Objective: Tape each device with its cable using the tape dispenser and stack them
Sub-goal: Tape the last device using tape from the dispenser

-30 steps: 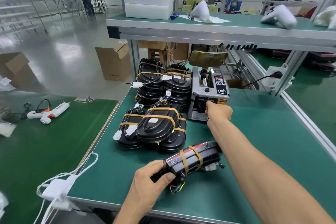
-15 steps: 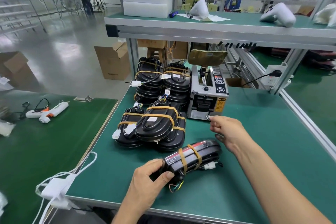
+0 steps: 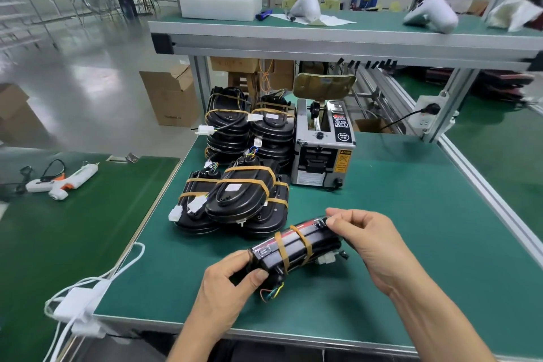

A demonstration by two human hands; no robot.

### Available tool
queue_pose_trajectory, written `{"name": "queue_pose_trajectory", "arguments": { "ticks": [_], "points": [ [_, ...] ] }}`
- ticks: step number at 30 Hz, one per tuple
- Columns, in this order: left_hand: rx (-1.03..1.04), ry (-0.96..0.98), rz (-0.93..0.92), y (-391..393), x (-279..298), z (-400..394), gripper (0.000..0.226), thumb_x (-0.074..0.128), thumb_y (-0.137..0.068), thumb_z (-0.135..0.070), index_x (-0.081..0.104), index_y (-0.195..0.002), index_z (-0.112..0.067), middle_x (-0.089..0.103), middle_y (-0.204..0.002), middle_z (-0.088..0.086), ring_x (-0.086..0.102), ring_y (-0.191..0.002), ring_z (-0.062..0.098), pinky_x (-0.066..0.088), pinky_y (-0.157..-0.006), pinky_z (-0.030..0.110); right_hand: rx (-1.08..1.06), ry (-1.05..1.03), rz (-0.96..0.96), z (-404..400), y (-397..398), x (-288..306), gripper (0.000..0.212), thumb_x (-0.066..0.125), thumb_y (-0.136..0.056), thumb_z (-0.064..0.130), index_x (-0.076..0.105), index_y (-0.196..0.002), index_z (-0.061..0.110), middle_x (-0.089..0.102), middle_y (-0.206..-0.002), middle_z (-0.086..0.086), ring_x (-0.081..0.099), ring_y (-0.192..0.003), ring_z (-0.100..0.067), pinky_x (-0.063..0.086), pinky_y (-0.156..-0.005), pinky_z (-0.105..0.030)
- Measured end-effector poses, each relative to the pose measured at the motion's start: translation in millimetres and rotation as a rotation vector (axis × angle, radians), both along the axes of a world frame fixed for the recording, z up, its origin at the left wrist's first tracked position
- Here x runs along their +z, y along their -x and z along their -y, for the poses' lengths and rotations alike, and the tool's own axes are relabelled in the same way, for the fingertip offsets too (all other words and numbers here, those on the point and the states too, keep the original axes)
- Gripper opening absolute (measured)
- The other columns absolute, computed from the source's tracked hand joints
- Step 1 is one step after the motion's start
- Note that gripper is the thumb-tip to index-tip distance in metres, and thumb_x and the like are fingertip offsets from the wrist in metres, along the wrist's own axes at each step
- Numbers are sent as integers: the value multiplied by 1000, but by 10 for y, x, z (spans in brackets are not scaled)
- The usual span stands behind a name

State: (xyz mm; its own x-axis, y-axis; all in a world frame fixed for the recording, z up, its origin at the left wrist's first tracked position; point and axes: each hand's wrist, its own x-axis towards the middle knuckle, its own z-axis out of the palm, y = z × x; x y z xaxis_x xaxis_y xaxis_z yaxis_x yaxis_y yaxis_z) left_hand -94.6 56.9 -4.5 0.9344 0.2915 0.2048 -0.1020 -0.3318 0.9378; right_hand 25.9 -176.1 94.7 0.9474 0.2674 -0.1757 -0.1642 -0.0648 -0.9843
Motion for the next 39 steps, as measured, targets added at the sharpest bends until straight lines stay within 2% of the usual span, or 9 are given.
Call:
{"name": "queue_pose_trajectory", "arguments": {
  "ticks": [4, 9, 16, 21, 28, 35, 39],
  "points": [
    [5, -6, 2, 0, -12, -5, 42, 69, -81, -86, 76, -113, -61, 78, -119, -20, 71, -114, 1, 53, -97, 17, 0, -3, 9, 20, 1, -29, 17, 77, -88, 9, 79, -72, 8, 79, -109, 7, 70, -108, 2, 45, -105, -29],
    [-2, 11, -5, -3, -22, -7, 44, 69, -81, -86, 78, -113, -57, 78, -119, -16, 72, -114, 6, 54, -98, 20, 7, -6, 32, 19, 15, -39, 21, 78, -87, 7, 77, -66, 10, 80, -101, 8, 67, -111, 7, 42, -93, -21],
    [-3, 19, 0, -9, 7, 9, 44, 69, -80, -86, 78, -113, -57, 79, -117, -14, 73, -112, 7, 54, -97, 20, -23, 14, 64, -15, 18, -66, 22, 77, -87, 7, 78, -65, 11, 78, -107, 4, 68, -108, 5, 44, -94, -23],
    [2, 28, 3, 2, 33, 20, 42, 69, -79, -87, 78, -109, -59, 80, -114, -13, 73, -110, 6, 53, -95, 18, -35, 26, 73, -28, 26, -92, 21, 77, -87, 7, 78, -66, 10, 77, -109, 5, 68, -106, 8, 44, -85, -19],
    [0, 32, 1, 13, 65, 31, 43, 69, -76, -89, 78, -107, -60, 79, -115, -16, 72, -111, 4, 52, -95, 15, -55, 40, 97, -43, 38, -107, 21, 77, -87, 6, 78, -67, 12, 78, -104, 8, 68, -105, 7, 45, -81, -16],
    [3, 38, -9, 15, 80, 34, 44, 69, -75, -90, 78, -107, -61, 79, -115, -18, 72, -112, 3, 51, -95, 13, -82, 114, 143, -69, 54, -153, 19, 78, -86, 14, 77, -67, 17, 75, -111, 12, 68, -102, 7, 48, -85, -28],
    [4, 42, -16, 18, 88, 33, 46, 69, -74, -90, 78, -109, -61, 78, -118, -20, 71, -115, 1, 49, -95, 11, -87, 135, 151, -83, 59, -161, 21, 77, -85, 14, 76, -66, 20, 74, -112, 13, 68, -100, 9, 51, -87, -30]
  ]
}}
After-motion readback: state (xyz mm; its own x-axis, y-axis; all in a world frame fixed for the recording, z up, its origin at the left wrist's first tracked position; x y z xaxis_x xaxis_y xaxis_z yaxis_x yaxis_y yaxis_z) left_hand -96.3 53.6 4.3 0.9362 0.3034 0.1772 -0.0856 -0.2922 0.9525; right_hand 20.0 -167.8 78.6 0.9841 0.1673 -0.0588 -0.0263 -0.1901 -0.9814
